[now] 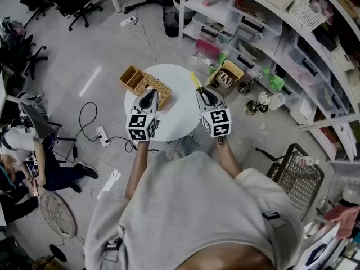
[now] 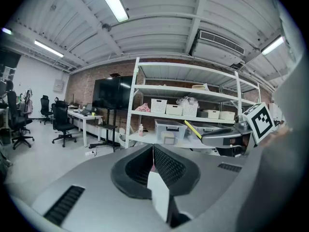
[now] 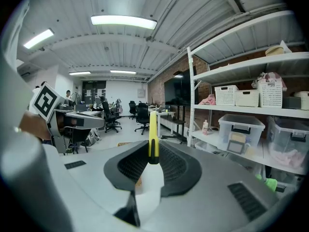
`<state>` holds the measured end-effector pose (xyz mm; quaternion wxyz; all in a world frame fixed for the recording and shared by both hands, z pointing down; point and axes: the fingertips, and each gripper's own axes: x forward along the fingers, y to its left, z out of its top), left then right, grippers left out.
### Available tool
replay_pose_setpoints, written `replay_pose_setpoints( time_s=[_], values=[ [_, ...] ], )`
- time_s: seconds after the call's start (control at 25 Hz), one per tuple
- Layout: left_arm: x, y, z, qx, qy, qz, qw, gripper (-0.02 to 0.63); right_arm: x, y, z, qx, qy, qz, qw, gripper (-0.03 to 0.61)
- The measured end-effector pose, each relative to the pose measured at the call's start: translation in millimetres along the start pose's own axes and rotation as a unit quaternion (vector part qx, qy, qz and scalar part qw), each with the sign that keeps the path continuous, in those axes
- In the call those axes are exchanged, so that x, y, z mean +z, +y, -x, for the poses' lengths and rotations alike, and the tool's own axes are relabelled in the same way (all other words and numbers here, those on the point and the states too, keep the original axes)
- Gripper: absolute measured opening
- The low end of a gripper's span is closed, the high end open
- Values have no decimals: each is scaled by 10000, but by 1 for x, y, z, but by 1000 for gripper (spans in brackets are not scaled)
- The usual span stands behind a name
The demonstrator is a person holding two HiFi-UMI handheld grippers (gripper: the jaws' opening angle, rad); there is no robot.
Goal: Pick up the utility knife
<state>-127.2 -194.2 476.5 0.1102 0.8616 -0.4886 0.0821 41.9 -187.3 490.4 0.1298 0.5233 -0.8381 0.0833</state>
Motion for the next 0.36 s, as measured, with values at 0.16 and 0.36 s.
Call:
replay_pose_setpoints(
  time_s=[0.16, 0.36],
  values=[
    [-2, -2, -1, -30, 16, -7, 10000, 23, -2, -1, 0, 5, 21, 7, 10000, 83],
    [-3, -2, -4, -44, 22, -36, 10000, 23, -3, -4, 0, -9, 29, 20, 10000, 83]
  ],
)
